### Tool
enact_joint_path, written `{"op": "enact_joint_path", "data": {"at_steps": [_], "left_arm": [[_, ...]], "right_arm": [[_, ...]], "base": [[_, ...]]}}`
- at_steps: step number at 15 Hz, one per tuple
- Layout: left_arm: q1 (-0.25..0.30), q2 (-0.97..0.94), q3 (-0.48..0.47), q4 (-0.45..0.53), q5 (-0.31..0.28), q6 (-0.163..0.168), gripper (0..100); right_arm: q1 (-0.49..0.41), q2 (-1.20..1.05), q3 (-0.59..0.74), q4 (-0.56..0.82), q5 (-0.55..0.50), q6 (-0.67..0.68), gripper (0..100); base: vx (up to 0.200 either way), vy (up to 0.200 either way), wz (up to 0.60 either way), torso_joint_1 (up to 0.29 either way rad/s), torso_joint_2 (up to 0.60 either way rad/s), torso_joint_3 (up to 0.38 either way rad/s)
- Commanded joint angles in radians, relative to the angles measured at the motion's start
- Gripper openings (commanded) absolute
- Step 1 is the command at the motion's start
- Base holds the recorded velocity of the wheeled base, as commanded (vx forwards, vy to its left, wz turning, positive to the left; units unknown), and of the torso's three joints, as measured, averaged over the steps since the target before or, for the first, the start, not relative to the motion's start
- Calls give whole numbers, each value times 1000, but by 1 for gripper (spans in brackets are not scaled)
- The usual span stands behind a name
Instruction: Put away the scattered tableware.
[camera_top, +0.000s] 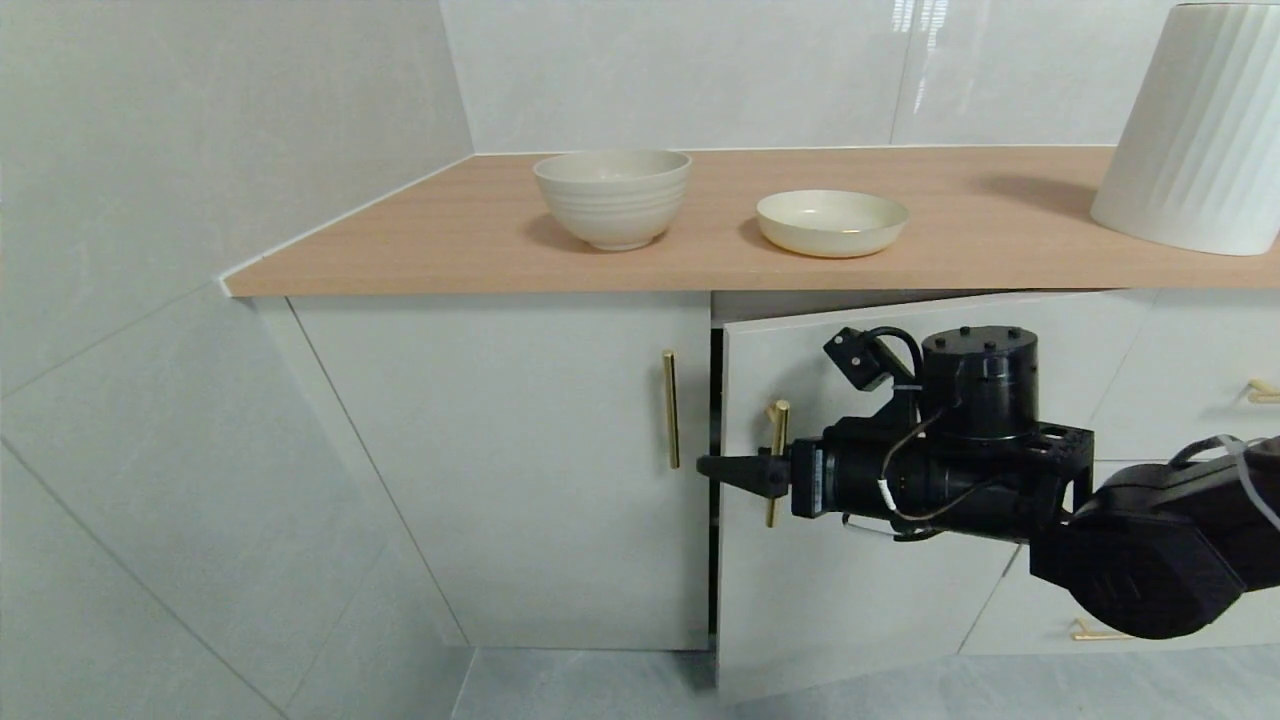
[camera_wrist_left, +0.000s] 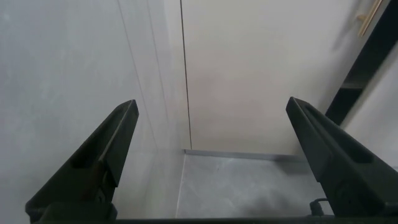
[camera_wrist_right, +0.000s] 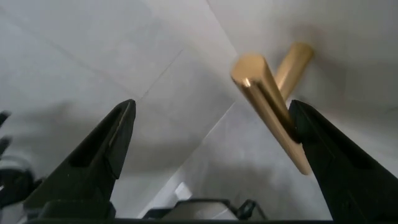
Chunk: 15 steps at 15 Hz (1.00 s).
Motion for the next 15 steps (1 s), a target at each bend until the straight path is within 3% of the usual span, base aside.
{"op": "enact_joint_path", "data": {"at_steps": [1,7,8,9,10,11,13,15], "left_arm": [[1,2,0,0,0,-1,100],[1,2,-14,-8,-7,16,100],[-2,8,-78,-3,-49,22,100],[-16,54,-181,12,-127,16,100],[-31,115,-264,29,-178,-2,100],[-44,249,-383,52,-227,-22,100],[-45,486,-526,43,-296,-19,100],[-45,680,-620,24,-374,-19,100]], "right_arm": [[9,-68,65,-5,9,0,100],[26,-213,264,-6,44,-4,100],[25,-240,287,-6,50,-4,100],[26,-263,300,-5,50,-4,100],[26,-279,301,-5,50,-4,100],[28,-297,309,-5,50,-4,100],[32,-305,327,-5,50,-4,100],[37,-296,335,-5,52,-4,100]], "base": [[0,0,0,0,0,0],[0,0,0,0,0,0],[0,0,0,0,0,0],[0,0,0,0,0,0],[0,0,0,0,0,0],[0,0,0,0,0,0],[0,0,0,0,0,0],[0,0,0,0,0,0]]}}
